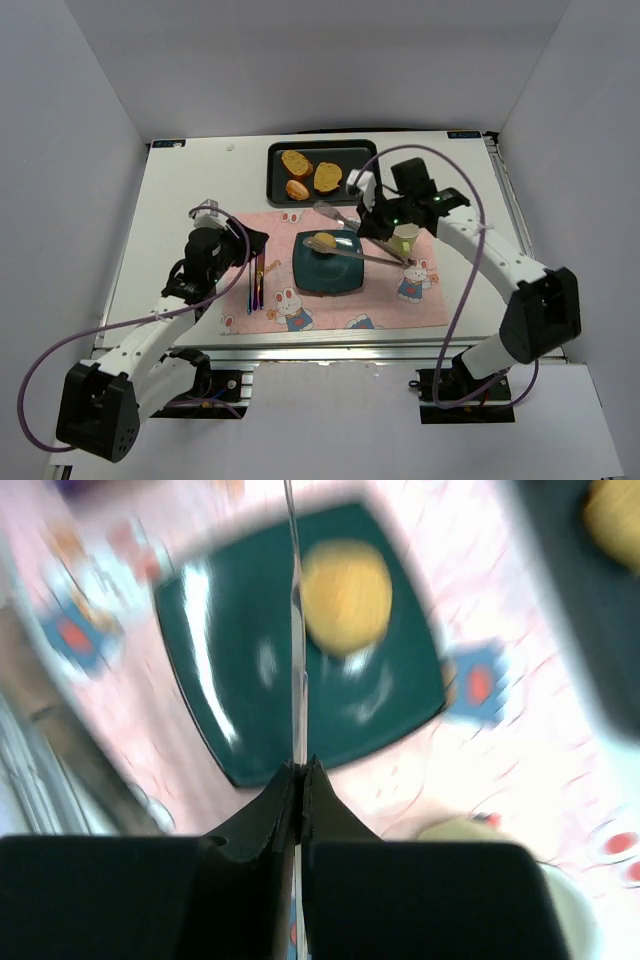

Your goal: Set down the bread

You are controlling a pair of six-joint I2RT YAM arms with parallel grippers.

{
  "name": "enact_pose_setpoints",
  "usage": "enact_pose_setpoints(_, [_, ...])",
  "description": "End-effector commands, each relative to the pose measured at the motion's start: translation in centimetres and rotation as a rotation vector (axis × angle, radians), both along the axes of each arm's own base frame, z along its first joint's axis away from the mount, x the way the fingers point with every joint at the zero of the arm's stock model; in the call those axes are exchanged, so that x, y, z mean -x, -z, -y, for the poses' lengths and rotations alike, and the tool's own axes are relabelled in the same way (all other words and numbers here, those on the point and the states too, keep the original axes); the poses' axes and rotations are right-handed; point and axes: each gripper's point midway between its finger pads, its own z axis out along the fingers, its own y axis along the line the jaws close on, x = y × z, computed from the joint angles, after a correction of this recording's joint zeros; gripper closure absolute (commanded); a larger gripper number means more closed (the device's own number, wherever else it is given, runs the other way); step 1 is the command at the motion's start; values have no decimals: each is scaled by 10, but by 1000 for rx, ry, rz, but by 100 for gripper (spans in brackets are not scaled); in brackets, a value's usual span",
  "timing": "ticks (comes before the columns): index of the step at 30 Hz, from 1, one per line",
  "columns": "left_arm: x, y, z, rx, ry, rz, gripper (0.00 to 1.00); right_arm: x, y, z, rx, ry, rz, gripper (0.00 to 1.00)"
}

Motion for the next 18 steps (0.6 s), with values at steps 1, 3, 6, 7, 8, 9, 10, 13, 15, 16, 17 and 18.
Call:
enact_pose_setpoints(1, [-2,-14,31,47,157,41,42,-6,-77,-6,-188,54,31,100])
enact_pose_setpoints(3, [-2,-14,42,17,199,39,41,-29,-97,8,-236,202,25,100])
enact_pose_setpoints(6, [-4,-6,60,-66,265,2,40,-88,-100,77,-273,516,38,100])
enact_pose_setpoints(7, [-3,0,62,-87,275,-22,40,-98,-97,96,-275,582,31,100])
enact_pose_setpoints(8, [-6,0,63,-100,272,-25,40,-113,-90,134,-249,701,33,100])
enact_pose_setpoints(9, [-5,6,65,-109,279,-41,40,-120,-80,152,-231,756,18,100])
enact_pose_setpoints(10, [-6,7,65,-107,274,-37,40,-123,-71,169,-217,795,8,100])
enact_pose_setpoints(13, [-8,8,59,-107,235,-27,39,-128,-47,233,-167,937,-1,100])
enact_pose_setpoints(15, [-8,6,57,-107,220,-20,39,-127,-27,249,-115,984,-7,100])
enact_pose_setpoints(16, [-8,7,57,-109,221,-22,39,-128,-19,263,-80,1025,2,100])
enact_pose_setpoints(17, [-8,6,57,-109,221,-22,39,-125,-3,270,-42,1062,-12,100])
enact_pose_setpoints(18, [-8,6,58,-107,226,-22,39,-128,18,279,3,1099,-40,100])
